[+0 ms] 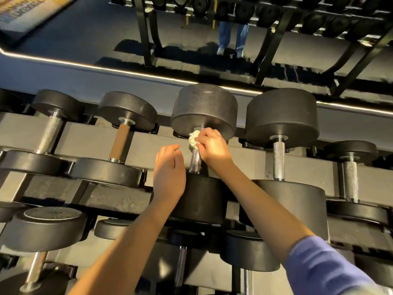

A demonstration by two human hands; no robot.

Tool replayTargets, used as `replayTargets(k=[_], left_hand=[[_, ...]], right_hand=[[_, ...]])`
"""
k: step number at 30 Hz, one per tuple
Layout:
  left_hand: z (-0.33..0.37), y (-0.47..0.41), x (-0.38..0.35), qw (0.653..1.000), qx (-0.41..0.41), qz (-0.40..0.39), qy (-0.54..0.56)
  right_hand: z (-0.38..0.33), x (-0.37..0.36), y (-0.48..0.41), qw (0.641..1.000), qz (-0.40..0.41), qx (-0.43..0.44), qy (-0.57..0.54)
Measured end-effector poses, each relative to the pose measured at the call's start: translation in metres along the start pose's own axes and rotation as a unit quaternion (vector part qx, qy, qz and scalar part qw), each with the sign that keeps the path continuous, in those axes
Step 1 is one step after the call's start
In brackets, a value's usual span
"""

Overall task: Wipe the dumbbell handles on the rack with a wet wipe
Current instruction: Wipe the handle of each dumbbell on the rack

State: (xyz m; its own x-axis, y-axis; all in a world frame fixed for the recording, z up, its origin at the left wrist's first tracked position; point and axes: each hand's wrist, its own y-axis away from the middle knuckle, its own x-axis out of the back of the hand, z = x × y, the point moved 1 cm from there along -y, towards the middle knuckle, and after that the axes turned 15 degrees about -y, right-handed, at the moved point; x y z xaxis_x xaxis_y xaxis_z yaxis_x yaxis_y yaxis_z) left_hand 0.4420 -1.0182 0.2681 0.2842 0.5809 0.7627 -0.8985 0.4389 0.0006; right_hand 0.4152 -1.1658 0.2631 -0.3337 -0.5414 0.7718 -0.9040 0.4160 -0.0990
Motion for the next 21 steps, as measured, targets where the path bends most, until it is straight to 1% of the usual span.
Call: replayTargets(k=[1, 4, 5, 6, 8, 9, 10, 11, 12, 15, 16, 17, 18, 21], left_hand=[[0.000, 0.000, 0.000, 1.000, -0.001, 0.001, -0.002], [-0.001, -0.001, -0.001, 1.000, -0.004, 0.006, -0.008], [0.000, -0.002, 0.000, 1.000, -0.005, 0.006, -0.007], [0.000, -0.001, 0.000, 1.000, -0.004, 0.005, -0.006], [0.001, 0.000, 0.001, 1.000, -0.005, 0.006, -0.007], [0.002, 0.001, 0.001, 1.000, -0.005, 0.007, -0.007], [0.002, 0.001, 0.001, 1.000, -0.005, 0.010, -0.007], [0.003, 0.001, 0.002, 1.000, -0.005, 0.013, -0.006], [0.003, 0.001, 0.002, 1.000, -0.006, 0.015, -0.005], [0.003, 0.001, 0.001, 1.000, -0.011, 0.019, -0.008], [0.003, 0.001, 0.002, 1.000, -0.013, 0.020, -0.010], [0.004, 0.001, 0.002, 1.000, -0.014, 0.021, -0.010], [0.004, 0.001, 0.002, 1.000, -0.015, 0.022, -0.007], [0.004, 0.002, 0.003, 1.000, -0.014, 0.024, -0.002]], right_hand=[[0.000, -0.002, 0.005, 1.000, -0.018, -0.012, -0.015], [0.002, -0.005, 0.014, 0.987, -0.157, -0.023, -0.026], [0.001, -0.004, 0.015, 0.984, -0.168, -0.044, -0.036], [0.001, -0.003, 0.013, 0.986, -0.147, -0.065, -0.052], [0.003, -0.004, 0.006, 0.989, -0.042, -0.103, -0.100], [0.003, -0.005, 0.004, 0.986, 0.013, -0.124, -0.109], [0.001, -0.006, 0.002, 0.982, 0.051, -0.141, -0.115], [-0.001, -0.007, 0.003, 0.980, 0.065, -0.150, -0.111], [-0.002, -0.008, 0.004, 0.981, 0.053, -0.157, -0.097], [-0.002, -0.006, 0.015, 0.974, -0.055, -0.200, -0.087], [-0.002, -0.003, 0.018, 0.968, -0.079, -0.215, -0.102], [0.000, -0.001, 0.018, 0.963, -0.078, -0.225, -0.122], [0.002, 0.000, 0.016, 0.963, -0.046, -0.223, -0.143], [0.006, -0.006, 0.002, 0.959, 0.108, -0.188, -0.184]])
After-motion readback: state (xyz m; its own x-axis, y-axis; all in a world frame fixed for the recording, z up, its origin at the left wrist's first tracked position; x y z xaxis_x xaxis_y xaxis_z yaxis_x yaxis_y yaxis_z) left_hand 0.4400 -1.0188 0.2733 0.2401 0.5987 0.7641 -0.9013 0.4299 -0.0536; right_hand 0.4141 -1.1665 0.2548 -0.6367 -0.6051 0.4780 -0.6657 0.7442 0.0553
